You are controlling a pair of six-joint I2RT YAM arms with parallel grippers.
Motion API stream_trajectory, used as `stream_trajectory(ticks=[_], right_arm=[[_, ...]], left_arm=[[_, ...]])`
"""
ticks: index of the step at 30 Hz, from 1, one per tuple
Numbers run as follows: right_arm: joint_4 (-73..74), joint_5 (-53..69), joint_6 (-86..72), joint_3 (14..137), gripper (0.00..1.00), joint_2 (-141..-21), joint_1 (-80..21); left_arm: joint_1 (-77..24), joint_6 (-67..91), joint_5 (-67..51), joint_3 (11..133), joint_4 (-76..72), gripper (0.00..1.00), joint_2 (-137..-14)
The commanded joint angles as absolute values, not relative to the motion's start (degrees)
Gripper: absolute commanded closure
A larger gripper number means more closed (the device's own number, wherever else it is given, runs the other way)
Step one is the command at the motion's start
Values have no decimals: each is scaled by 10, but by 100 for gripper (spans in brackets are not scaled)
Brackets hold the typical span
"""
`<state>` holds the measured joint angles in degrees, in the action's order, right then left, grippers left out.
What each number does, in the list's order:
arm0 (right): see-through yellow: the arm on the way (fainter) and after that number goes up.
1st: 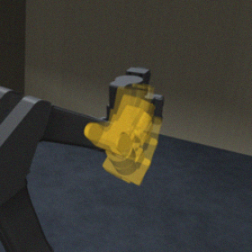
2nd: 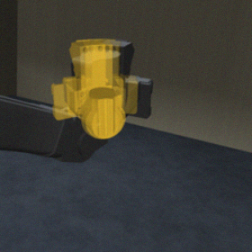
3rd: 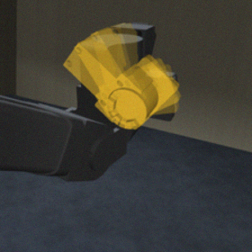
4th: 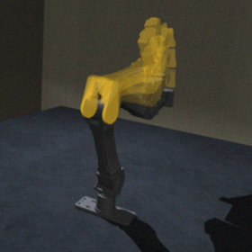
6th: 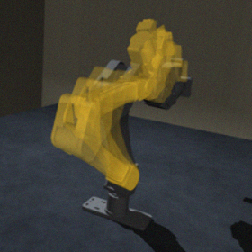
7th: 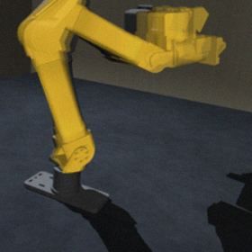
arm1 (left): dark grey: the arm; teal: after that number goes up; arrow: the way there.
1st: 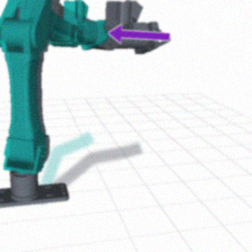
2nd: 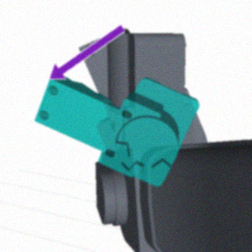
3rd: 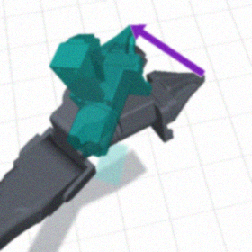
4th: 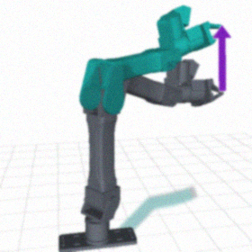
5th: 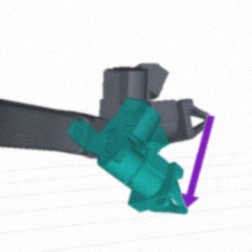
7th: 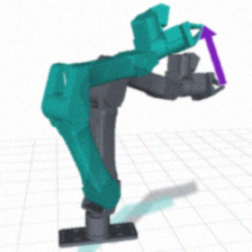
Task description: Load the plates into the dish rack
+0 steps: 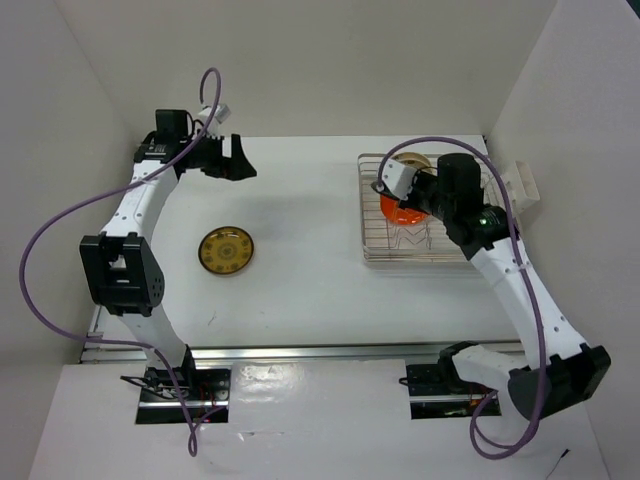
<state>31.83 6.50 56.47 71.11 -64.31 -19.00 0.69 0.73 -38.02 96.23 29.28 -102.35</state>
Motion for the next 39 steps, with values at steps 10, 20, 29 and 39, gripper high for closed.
stream_trajectory(ticks=[10, 20, 29, 39], right_arm=[[199, -47, 789, 642, 100, -679, -161], [172, -14, 807, 643, 100, -718, -150], [206, -14, 780, 637, 100, -686, -150], [221, -7, 759, 618, 100, -663, -150]], left_arm=[[30, 44, -345, 927, 250, 0, -1012], [47, 44, -350, 906, 250, 0, -1006], [47, 44, -345, 890, 250, 0, -1001], [47, 49, -357, 885, 240, 0, -1006]])
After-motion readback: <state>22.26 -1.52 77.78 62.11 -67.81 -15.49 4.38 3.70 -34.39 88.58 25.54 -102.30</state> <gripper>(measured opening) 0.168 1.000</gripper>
